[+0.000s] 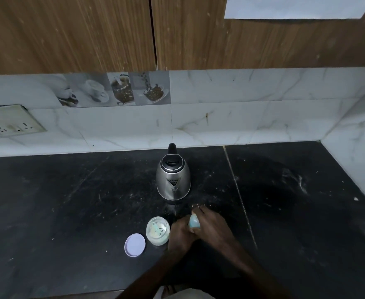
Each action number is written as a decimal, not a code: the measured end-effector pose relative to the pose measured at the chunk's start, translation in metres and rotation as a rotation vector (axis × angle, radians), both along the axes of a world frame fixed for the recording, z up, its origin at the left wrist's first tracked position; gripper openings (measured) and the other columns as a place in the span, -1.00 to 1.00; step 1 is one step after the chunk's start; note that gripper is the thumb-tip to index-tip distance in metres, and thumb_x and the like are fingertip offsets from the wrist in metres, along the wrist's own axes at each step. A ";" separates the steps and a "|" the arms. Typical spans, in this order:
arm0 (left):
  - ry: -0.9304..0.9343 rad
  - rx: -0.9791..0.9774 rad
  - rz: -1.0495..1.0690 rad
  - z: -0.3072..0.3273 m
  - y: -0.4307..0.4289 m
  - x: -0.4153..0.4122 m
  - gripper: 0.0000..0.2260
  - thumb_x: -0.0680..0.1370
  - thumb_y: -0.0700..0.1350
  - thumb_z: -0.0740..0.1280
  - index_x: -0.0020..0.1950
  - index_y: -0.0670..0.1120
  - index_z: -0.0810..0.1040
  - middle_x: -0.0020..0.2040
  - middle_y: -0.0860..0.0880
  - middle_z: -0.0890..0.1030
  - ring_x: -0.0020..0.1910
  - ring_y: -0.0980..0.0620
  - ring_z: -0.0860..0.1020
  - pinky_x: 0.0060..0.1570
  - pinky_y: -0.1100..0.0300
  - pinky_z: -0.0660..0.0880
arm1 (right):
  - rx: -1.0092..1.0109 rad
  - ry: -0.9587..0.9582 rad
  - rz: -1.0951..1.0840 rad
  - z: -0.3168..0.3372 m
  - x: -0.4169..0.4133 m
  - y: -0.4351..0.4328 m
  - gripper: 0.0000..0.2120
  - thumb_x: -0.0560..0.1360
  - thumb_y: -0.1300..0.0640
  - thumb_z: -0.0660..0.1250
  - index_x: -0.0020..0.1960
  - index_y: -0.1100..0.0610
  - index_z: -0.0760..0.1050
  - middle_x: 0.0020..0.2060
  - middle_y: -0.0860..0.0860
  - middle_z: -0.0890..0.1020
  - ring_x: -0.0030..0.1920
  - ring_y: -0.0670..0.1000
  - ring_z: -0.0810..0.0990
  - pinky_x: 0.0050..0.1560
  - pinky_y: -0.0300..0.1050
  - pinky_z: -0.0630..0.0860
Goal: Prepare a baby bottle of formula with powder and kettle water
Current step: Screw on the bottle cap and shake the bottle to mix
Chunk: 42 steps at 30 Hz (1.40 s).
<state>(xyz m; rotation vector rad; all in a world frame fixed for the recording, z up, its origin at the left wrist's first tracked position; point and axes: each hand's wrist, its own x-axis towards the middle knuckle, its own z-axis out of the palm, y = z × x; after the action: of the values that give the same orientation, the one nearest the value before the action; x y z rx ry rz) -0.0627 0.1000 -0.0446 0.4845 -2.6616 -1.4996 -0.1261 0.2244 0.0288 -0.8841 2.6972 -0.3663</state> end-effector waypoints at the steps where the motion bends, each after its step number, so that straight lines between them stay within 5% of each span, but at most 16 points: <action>1: -0.009 0.004 0.002 -0.001 -0.001 0.000 -0.65 0.31 0.17 0.51 -0.01 0.02 0.67 -0.12 0.12 0.73 -0.13 0.19 0.68 -0.12 0.12 0.59 | -0.004 -0.001 0.020 -0.002 -0.001 0.001 -0.43 0.45 -0.06 0.50 0.42 -0.01 0.49 0.38 -0.07 0.54 0.26 0.06 0.63 0.19 0.01 0.58; 10: -0.144 0.020 -0.013 -0.010 -0.011 -0.011 -0.78 0.31 -0.03 0.57 -0.09 -0.04 0.71 -0.13 0.04 0.76 -0.11 0.15 0.71 -0.01 0.07 0.64 | -0.133 -0.055 0.255 -0.013 -0.025 0.010 -0.46 0.38 0.25 0.45 0.33 -0.04 0.55 0.27 -0.10 0.61 0.19 0.03 0.62 0.14 -0.02 0.61; 14: -0.161 0.014 -0.009 -0.007 -0.011 -0.011 -0.79 0.34 -0.17 0.62 -0.07 -0.10 0.71 -0.11 0.03 0.75 -0.16 0.26 0.62 -0.11 0.44 0.51 | -0.199 -0.020 0.310 -0.019 -0.027 0.011 -0.49 0.42 0.32 0.37 0.32 -0.04 0.53 0.26 -0.08 0.60 0.17 0.06 0.60 0.12 0.06 0.61; 18: -0.153 0.038 -0.081 -0.009 -0.010 -0.006 -0.85 0.52 -0.10 0.47 0.09 0.01 0.63 -0.15 0.19 0.60 -0.16 0.41 0.55 -0.05 0.50 0.46 | -0.150 -0.080 0.278 -0.029 -0.027 0.006 -0.41 0.36 0.32 0.48 0.33 -0.04 0.51 0.27 -0.11 0.54 0.18 0.01 0.58 0.15 0.02 0.60; 20: -0.139 0.023 -0.036 -0.018 -0.010 -0.009 -0.67 0.50 0.05 0.41 0.11 -0.17 0.67 -0.04 0.04 0.69 -0.01 0.19 0.66 0.08 0.25 0.58 | -0.096 -0.118 0.253 -0.027 -0.024 0.002 -0.37 0.38 0.22 0.52 0.41 -0.06 0.46 0.34 -0.12 0.49 0.28 -0.02 0.54 0.25 -0.03 0.58; 22: -0.136 -0.010 -0.014 -0.022 -0.011 -0.008 -0.64 0.49 -0.02 0.48 0.16 -0.26 0.66 0.09 -0.11 0.70 0.13 -0.05 0.67 0.19 0.10 0.56 | -0.066 -0.140 0.228 -0.026 -0.019 -0.002 -0.37 0.46 0.13 0.50 0.49 -0.02 0.42 0.42 -0.09 0.46 0.37 -0.02 0.49 0.32 -0.04 0.55; 29: -0.084 -0.026 0.045 -0.044 -0.012 -0.006 -0.60 0.37 0.08 0.49 0.08 -0.14 0.68 -0.02 -0.07 0.74 -0.02 0.02 0.70 -0.02 0.08 0.63 | 0.007 -0.094 0.202 -0.020 -0.012 -0.008 -0.43 0.50 0.14 0.45 0.48 0.04 0.42 0.40 -0.03 0.50 0.39 0.02 0.47 0.30 0.03 0.57; 33: -0.056 -0.022 0.039 -0.044 -0.010 -0.003 -0.73 0.37 -0.08 0.56 0.02 -0.14 0.68 -0.07 -0.05 0.73 -0.07 0.06 0.69 -0.08 0.12 0.61 | 0.067 -0.056 0.180 -0.014 -0.007 -0.015 -0.52 0.50 0.15 0.46 0.40 0.09 0.48 0.27 0.04 0.58 0.27 0.10 0.57 0.15 0.05 0.61; 39: -0.057 0.037 0.039 -0.042 -0.008 -0.001 -0.80 0.41 -0.19 0.57 -0.04 -0.04 0.65 -0.21 0.21 0.63 -0.19 0.36 0.62 -0.20 0.53 0.38 | 0.212 -0.043 0.070 -0.008 0.002 -0.034 -0.59 0.58 0.10 0.41 0.38 0.20 0.46 0.26 0.17 0.62 0.23 0.21 0.63 0.19 0.09 0.59; 42: -0.021 0.000 0.075 -0.037 -0.006 0.000 -0.87 0.48 -0.12 0.49 -0.01 -0.11 0.67 -0.15 0.08 0.70 -0.23 0.28 0.58 -0.21 0.49 0.33 | 0.243 -0.040 -0.025 -0.009 0.007 -0.042 -0.63 0.63 0.09 0.35 0.37 0.25 0.48 0.24 0.18 0.65 0.23 0.19 0.66 0.18 0.02 0.57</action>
<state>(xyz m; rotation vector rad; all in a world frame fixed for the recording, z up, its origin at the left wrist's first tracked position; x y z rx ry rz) -0.0624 0.0940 -0.0819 0.5955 -2.6274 -1.4821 -0.1192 0.1826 0.0193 -0.7651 2.6452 -0.0583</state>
